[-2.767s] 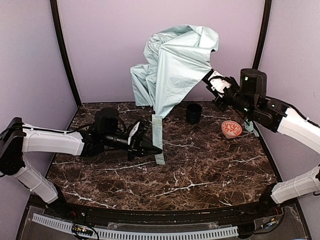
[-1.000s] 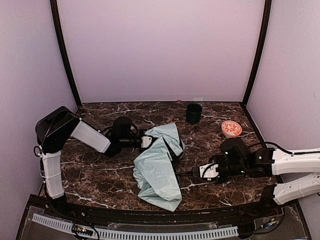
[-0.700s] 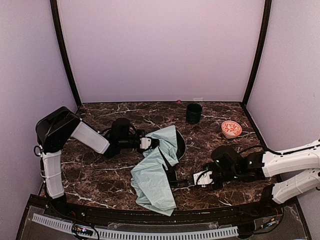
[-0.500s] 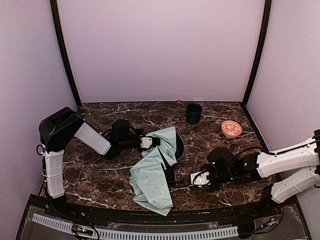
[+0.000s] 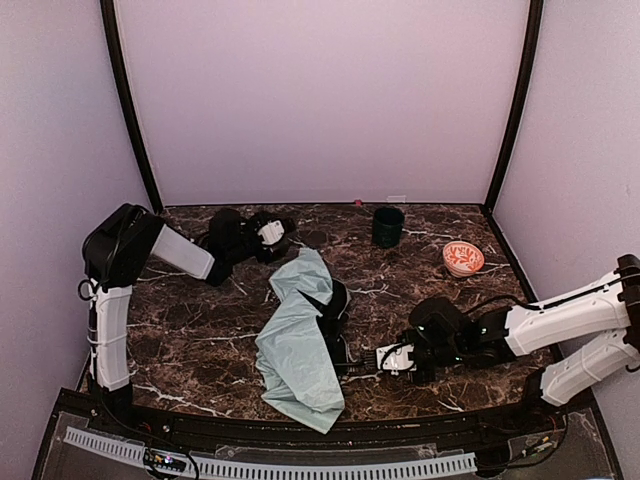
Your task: Put away the umbrella
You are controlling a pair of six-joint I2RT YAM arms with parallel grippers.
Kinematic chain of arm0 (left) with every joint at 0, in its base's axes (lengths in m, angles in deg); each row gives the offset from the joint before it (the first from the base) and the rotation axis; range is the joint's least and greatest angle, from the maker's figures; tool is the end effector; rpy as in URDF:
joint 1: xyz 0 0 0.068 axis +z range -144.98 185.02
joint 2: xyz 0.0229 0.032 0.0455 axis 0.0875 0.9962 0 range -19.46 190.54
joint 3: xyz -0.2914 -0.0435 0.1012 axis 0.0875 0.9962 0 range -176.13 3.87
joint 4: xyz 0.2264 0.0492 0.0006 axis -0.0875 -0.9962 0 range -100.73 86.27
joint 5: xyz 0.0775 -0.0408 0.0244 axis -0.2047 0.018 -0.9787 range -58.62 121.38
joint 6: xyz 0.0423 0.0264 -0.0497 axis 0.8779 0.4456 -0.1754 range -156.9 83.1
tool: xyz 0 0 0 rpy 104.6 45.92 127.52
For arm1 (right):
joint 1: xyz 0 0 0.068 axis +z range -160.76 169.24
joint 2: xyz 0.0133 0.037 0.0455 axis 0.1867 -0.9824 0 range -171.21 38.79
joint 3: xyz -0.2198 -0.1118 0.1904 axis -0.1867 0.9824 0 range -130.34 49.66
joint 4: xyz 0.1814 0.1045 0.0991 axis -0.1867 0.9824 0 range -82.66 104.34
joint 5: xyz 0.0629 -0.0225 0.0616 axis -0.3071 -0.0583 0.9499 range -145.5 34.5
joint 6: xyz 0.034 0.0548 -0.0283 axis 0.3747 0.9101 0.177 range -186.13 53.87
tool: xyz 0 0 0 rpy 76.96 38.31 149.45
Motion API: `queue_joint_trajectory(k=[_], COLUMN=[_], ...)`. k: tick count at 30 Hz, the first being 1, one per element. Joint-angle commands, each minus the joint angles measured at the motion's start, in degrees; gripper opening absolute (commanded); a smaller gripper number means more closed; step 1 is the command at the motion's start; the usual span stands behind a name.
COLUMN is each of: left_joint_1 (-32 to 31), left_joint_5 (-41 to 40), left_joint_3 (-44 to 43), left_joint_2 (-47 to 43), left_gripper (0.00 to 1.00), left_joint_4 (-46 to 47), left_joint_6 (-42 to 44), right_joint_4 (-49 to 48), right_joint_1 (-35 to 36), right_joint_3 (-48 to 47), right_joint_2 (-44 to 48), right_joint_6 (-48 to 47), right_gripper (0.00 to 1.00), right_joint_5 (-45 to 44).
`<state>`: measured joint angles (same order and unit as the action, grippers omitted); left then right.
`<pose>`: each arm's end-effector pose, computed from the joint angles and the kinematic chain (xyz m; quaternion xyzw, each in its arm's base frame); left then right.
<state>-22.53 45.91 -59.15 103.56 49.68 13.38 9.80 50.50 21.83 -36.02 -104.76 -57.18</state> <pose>0.4127 -0.2316 0.1990 0.5306 0.5234 0.0376 0.6657 0.1049 0.1878 0.1922 -0.7146 0.6074 0.0546 0.3426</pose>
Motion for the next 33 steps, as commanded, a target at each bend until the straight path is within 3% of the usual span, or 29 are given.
queue_joint_trajectory(k=[1, 6, 9, 13, 17, 18, 21, 24, 30, 33], left_joint_1=[5.2, 6.3, 6.3, 2.5, -10.3, -13.2, -18.1, -21.8, -32.2, -34.9], left_joint_5=[-2.9, -6.4, -6.5, 5.8, 12.2, 13.5, 18.2, 16.4, 5.5, 3.8], left_joint_3=[-5.6, -9.8, -6.8, 5.1, 17.9, 20.9, 27.0, 29.0, 25.8, 23.3], left_joint_2=[-0.1, 0.8, -4.7, -24.2, -44.6, -48.2, -55.0, -59.1, -60.2, -59.4], left_gripper=[0.81, 0.82, 0.81, 0.77, 0.76, 0.77, 0.79, 0.81, 0.80, 0.78], left_joint_4=[-4.0, -8.2, -8.2, -17.0, -30.1, -31.1, -33.5, -38.4, -52.7, -57.8], left_joint_6=[-4.8, -5.1, -8.7, -12.9, -9.2, -10.4, -16.0, -18.3, -18.5, -20.6], right_joint_4=[7.4, 7.7, 8.2, 9.1, 9.0, 8.9, 9.0, 9.2, 12.3, 11.9], right_joint_1=[1.2, 1.2, 1.2, 0.5, -0.4, -0.5, -0.5, -0.5, -0.4, -0.4], right_joint_3=[0.3, -0.1, -0.4, -1.6, -2.3, -2.6, -3.7, -5.0, -11.1, -14.4], right_joint_2=[-2.2, -2.4, -3.3, -4.9, -6.7, -7.1, -7.0, -5.1, 1.5, 6.4], right_joint_6=[-2.6, -2.4, -2.4, -2.0, -1.2, -1.1, -0.1, 0.1, 2.6, 5.1], right_gripper=[0.00, 0.00, 0.00, 0.00, 0.00, 0.03, 0.33, 0.62, 0.73, 0.80], right_joint_5=[3.3, 3.4, 2.9, 2.9, 2.5, 2.0, -1.0, -2.9, -4.5, -1.3])
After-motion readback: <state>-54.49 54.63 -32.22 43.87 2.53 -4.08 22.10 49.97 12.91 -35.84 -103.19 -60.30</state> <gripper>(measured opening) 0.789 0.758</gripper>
